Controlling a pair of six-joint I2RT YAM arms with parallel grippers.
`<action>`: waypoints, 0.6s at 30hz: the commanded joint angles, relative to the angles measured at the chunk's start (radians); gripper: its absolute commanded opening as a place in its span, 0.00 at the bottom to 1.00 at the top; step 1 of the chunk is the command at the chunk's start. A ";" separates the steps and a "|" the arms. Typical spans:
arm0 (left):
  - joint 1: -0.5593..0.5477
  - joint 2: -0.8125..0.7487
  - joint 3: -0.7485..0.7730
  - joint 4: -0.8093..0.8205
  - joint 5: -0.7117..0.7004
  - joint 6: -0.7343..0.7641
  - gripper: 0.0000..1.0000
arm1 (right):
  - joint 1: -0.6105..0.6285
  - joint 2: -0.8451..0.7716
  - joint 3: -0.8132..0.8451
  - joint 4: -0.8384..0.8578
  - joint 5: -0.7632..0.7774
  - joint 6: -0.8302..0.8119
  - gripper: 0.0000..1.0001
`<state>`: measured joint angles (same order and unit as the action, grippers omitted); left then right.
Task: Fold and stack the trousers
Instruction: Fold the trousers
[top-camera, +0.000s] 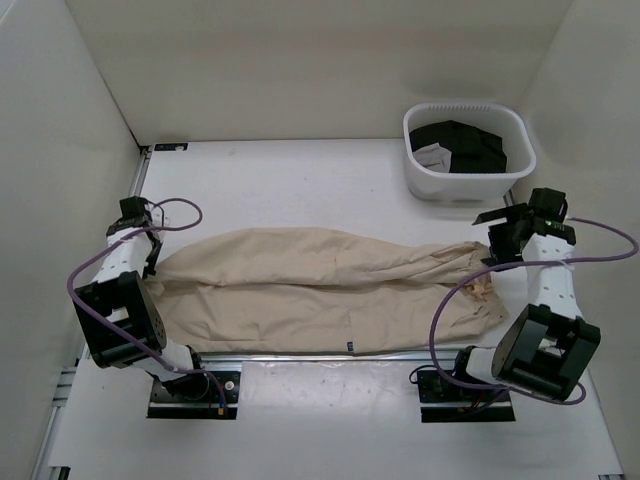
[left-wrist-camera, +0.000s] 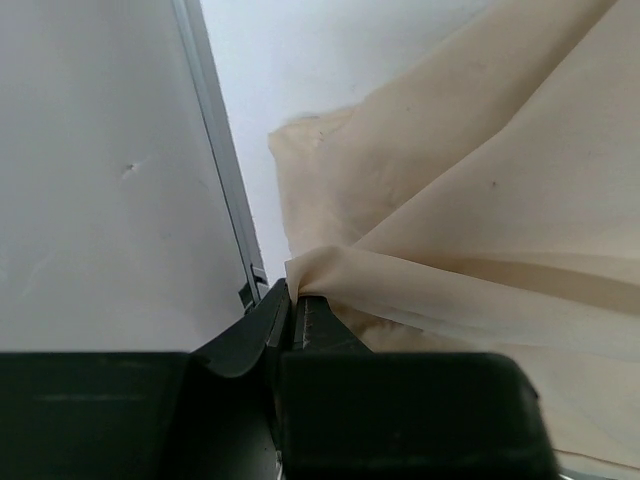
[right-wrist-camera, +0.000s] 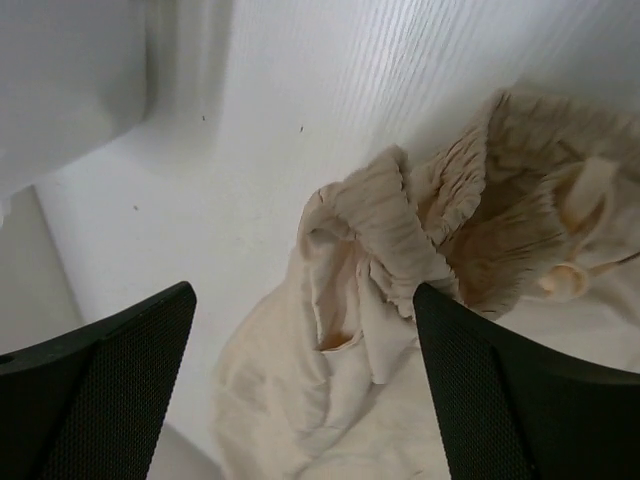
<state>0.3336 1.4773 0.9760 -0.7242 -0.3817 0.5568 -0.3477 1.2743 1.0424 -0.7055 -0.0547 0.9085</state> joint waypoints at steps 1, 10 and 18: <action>0.010 -0.046 -0.016 0.023 0.009 -0.015 0.14 | -0.005 0.057 -0.070 0.145 -0.146 0.281 0.94; 0.019 -0.028 -0.007 0.023 0.009 -0.024 0.14 | -0.005 0.192 -0.031 0.035 -0.076 0.356 0.94; 0.047 -0.006 0.024 0.023 0.009 -0.006 0.14 | -0.040 0.436 0.019 -0.044 0.028 0.308 0.95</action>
<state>0.3630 1.4834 0.9569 -0.7174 -0.3771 0.5434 -0.3828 1.6550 1.0084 -0.6773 -0.1047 1.2396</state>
